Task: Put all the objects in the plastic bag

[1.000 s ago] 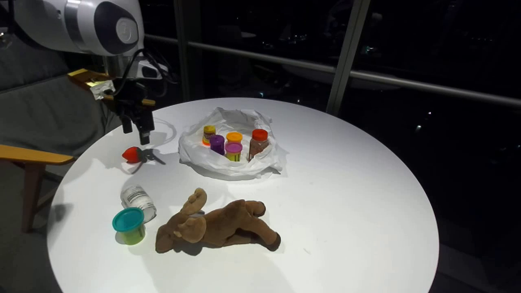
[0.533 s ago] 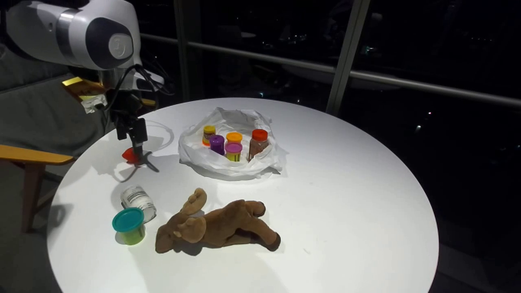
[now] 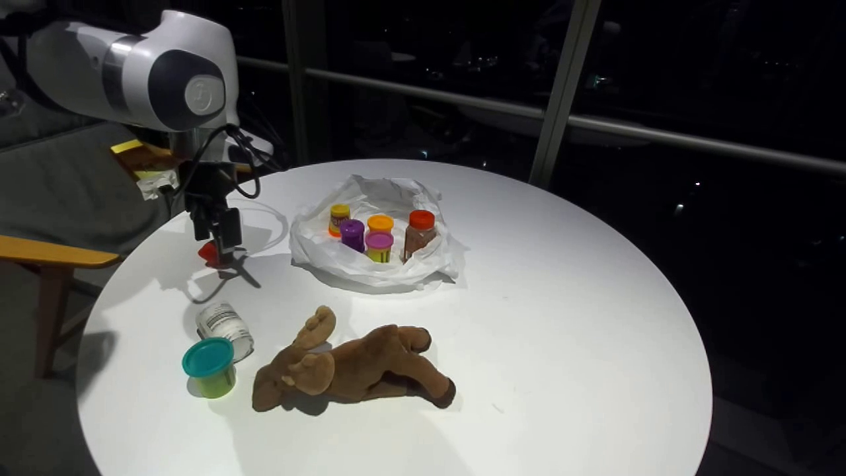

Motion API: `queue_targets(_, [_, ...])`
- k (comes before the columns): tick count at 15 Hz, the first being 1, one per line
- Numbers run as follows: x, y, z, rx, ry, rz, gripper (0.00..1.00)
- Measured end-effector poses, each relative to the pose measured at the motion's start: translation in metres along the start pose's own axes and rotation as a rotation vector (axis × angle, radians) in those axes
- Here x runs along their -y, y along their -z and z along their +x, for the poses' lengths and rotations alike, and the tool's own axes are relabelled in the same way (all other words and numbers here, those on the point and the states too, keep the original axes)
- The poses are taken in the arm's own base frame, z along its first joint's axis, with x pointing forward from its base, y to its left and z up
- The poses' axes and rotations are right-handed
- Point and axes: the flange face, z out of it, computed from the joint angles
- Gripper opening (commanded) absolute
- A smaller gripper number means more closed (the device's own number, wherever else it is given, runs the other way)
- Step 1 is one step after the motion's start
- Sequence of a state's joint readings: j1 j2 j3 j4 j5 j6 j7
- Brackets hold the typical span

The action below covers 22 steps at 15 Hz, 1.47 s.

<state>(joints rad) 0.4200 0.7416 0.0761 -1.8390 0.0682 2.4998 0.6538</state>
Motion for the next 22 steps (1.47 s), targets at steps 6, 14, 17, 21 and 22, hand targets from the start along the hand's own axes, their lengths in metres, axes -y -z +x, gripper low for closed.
queue_targets(6, [0.0, -0.012, 0.003, 0.008, -0.006, 0.0, 0.66])
queue_targets(14, [0.01, -0.017, 0.016, -0.013, -0.012, 0.027, 0.26])
queue_targets(17, [0.01, -0.007, 0.022, -0.024, -0.023, 0.041, 0.26])
queue_targets(21, [-0.003, 0.047, 0.05, -0.127, -0.041, 0.046, 0.26])
queue_targets(22, [-0.011, 0.068, 0.062, -0.173, -0.05, 0.039, 0.26])
